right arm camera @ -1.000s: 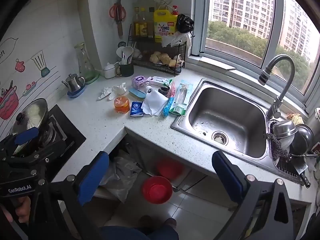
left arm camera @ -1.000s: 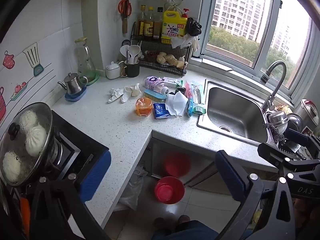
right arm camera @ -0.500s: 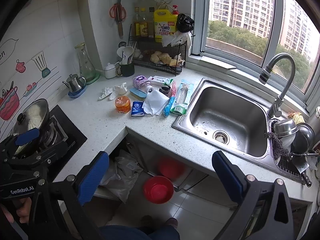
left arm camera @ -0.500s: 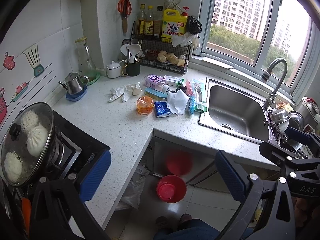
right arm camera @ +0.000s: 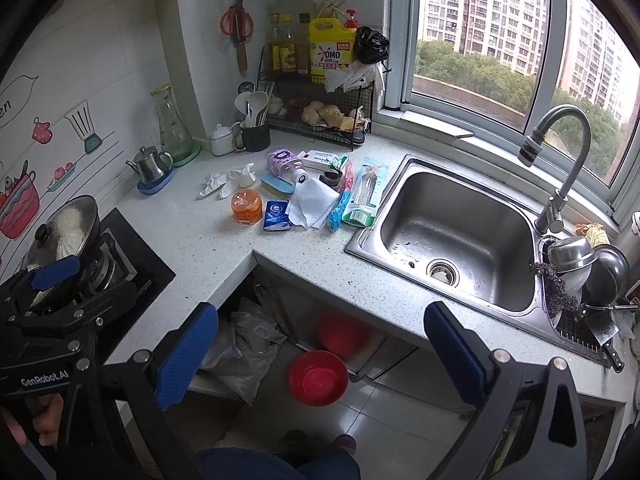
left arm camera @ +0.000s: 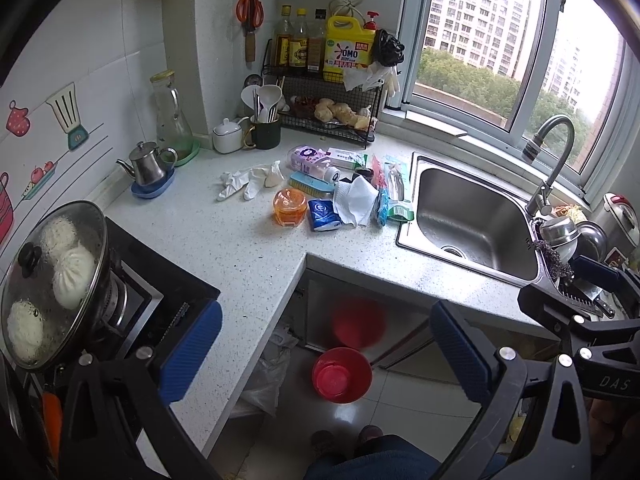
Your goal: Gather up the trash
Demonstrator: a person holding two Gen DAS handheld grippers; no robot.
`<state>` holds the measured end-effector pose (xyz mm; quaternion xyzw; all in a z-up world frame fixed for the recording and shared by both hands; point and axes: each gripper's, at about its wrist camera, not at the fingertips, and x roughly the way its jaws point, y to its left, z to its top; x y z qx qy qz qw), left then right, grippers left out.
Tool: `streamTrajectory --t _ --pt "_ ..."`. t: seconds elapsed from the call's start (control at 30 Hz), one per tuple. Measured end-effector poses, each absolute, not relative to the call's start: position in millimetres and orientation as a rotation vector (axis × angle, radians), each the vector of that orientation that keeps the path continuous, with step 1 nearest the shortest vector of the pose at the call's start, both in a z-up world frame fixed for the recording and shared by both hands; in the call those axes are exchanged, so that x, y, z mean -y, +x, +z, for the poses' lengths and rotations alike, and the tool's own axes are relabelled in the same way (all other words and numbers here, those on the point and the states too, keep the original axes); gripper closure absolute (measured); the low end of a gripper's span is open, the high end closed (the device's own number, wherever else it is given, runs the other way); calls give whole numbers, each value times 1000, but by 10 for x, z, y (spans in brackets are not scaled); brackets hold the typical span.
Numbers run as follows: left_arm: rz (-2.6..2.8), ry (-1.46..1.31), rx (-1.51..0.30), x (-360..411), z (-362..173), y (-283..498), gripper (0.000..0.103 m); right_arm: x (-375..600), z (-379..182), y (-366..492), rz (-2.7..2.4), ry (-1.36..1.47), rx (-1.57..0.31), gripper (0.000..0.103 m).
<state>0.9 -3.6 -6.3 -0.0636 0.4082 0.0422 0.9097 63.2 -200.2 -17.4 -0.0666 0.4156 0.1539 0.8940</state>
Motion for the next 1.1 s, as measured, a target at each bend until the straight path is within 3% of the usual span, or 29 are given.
streamTrajectory --t 1.1 --pt "68 -125 -857 51 -78 74 0 1990 -187 666 325 -128 -873 0"
